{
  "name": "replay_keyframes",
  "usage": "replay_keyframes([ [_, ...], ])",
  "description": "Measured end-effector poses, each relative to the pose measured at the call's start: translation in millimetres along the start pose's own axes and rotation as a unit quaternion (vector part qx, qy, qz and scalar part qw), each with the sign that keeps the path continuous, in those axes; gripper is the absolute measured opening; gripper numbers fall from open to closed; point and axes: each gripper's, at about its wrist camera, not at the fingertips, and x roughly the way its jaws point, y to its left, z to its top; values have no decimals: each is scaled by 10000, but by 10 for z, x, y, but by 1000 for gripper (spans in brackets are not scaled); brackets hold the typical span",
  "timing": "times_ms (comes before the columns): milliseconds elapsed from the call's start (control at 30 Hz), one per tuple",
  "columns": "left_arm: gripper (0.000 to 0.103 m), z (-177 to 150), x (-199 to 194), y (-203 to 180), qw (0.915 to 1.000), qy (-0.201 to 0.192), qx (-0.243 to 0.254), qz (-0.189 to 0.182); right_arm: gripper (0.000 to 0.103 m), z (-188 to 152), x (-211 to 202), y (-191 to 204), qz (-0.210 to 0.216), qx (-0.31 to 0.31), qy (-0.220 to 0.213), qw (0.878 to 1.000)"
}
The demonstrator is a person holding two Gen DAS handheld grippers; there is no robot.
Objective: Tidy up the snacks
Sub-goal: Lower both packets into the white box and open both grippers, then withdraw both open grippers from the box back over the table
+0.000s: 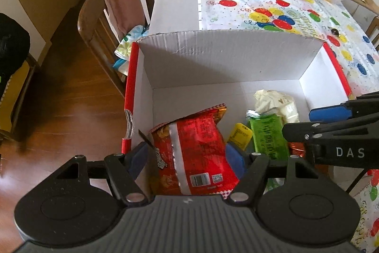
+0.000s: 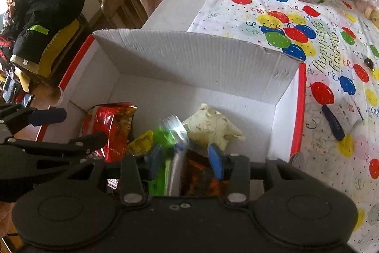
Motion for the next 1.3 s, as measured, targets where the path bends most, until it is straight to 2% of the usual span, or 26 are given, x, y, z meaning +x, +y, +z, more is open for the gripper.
replay_keyframes([
  [300, 72, -54, -324, -82, 9990, -403, -10, -171, 49, -104, -234, -5, 149, 15, -152, 9998],
  [500, 72, -47, -587, -227, 9965, -759, 92, -339, 52, -200, -532, -16, 230, 49, -417, 9989],
  [733, 75, -40, -786, -553, 9917, -1060, 356, -637, 63, -366, -952, -134, 279, 138, -816, 9962],
  [833, 78, -8, -834, -722, 9895, -1142, 452, -756, 64, -436, -1111, -256, 261, 231, -928, 9951],
  [967, 78, 55, -858, -1013, 9875, -1188, 624, -830, 75, -528, -1294, -464, 153, 349, -1100, 9932],
  [1133, 79, 163, -842, -1372, 9855, -1179, 766, -950, 77, -639, -1455, -816, 35, 534, -1217, 9911],
  [1233, 79, 245, -804, -1619, 9846, -1180, 880, -944, 83, -689, -1528, -1073, -35, 648, -1260, 9899],
  [1300, 79, 302, -771, -1768, 9842, -1157, 876, -1019, 84, -715, -1569, -1219, -49, 688, -1275, 9894],
])
